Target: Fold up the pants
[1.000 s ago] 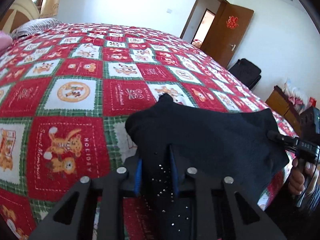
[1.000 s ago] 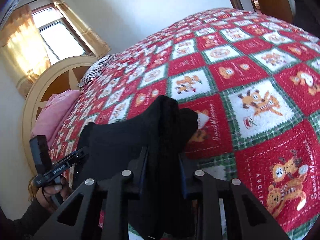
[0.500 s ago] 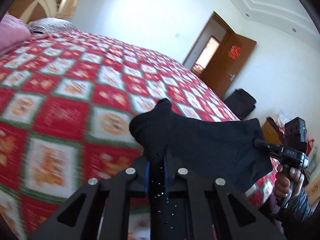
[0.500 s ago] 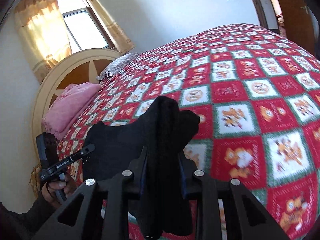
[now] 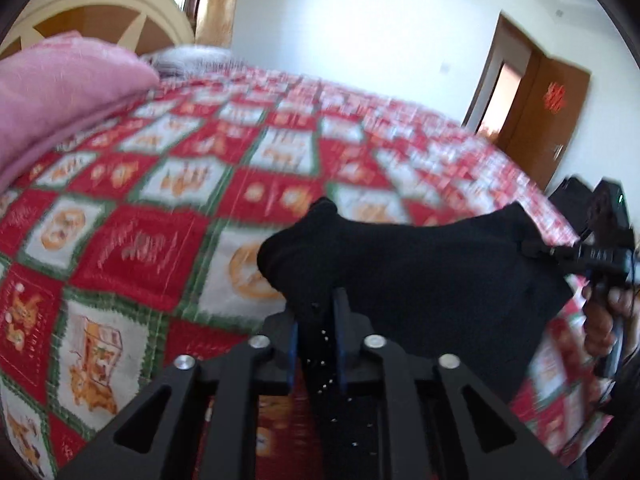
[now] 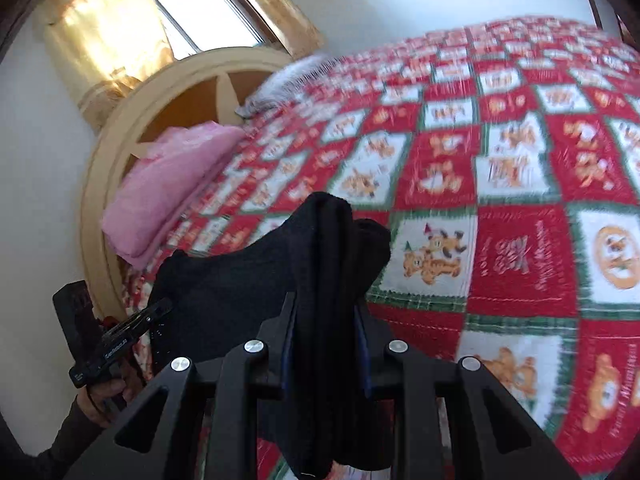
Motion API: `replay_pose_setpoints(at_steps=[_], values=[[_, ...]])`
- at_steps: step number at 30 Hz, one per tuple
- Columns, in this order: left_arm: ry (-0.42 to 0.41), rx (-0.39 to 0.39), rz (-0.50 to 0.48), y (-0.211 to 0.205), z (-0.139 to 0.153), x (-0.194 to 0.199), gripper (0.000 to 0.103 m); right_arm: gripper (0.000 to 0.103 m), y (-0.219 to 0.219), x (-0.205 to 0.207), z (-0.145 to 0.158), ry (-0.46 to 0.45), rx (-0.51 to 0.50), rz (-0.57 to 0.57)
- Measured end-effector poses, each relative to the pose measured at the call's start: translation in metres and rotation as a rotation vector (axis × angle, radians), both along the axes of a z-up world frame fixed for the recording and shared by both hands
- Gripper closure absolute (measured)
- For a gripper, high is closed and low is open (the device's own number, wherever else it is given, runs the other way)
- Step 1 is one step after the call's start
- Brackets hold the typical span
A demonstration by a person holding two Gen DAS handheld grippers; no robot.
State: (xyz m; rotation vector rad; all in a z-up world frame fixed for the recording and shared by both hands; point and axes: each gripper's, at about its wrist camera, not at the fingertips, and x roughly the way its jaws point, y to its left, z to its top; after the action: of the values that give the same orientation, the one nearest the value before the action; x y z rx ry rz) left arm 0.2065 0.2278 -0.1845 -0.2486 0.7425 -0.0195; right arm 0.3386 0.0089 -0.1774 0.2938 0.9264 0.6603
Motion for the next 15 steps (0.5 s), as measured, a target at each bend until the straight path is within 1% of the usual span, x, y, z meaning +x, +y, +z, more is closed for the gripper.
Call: replay_pose_setpoints(at_steps=[1,2,3,5,7,9,10,12,14,15], values=[[-0.003,0.003,0.017,0.001,-0.007,0.0,0.066,0.073,0.003,0.005,-0.008,0.013,-0.026,-0.014],[-0.02,0.005,0.029,0.002,-0.008,-0.003,0.059,0.068,0.003,0.01,-0.017,0.025,-0.038,-0.031],[-0.028,0.005,0.04,0.002,-0.008,-0.005,0.053,0.059,-0.001,0.013,-0.025,0.043,-0.029,-0.045],[-0.03,0.002,0.051,0.003,-0.007,-0.008,0.05,0.049,-0.013,0.016,-0.035,0.081,-0.004,-0.085],[-0.031,0.009,0.064,0.001,-0.003,-0.014,0.05,0.049,-0.024,0.012,-0.036,0.085,0.024,-0.097],[-0.038,0.024,0.08,0.0,0.004,-0.022,0.047,0.049,-0.031,-0.001,-0.03,0.061,0.017,-0.096],[-0.046,0.021,0.08,0.0,0.006,-0.026,0.045,0.049,-0.032,-0.009,-0.026,0.046,0.01,-0.077],[-0.051,0.035,0.072,-0.006,0.007,-0.036,0.036,0.049,-0.033,-0.02,-0.024,0.037,0.006,-0.034],[-0.026,0.086,0.062,-0.014,0.0,-0.04,0.033,0.049,-0.033,-0.03,-0.029,0.034,-0.04,-0.017],[-0.012,0.11,0.064,-0.017,-0.005,-0.04,0.033,0.044,-0.034,-0.033,-0.033,0.029,-0.075,-0.037]])
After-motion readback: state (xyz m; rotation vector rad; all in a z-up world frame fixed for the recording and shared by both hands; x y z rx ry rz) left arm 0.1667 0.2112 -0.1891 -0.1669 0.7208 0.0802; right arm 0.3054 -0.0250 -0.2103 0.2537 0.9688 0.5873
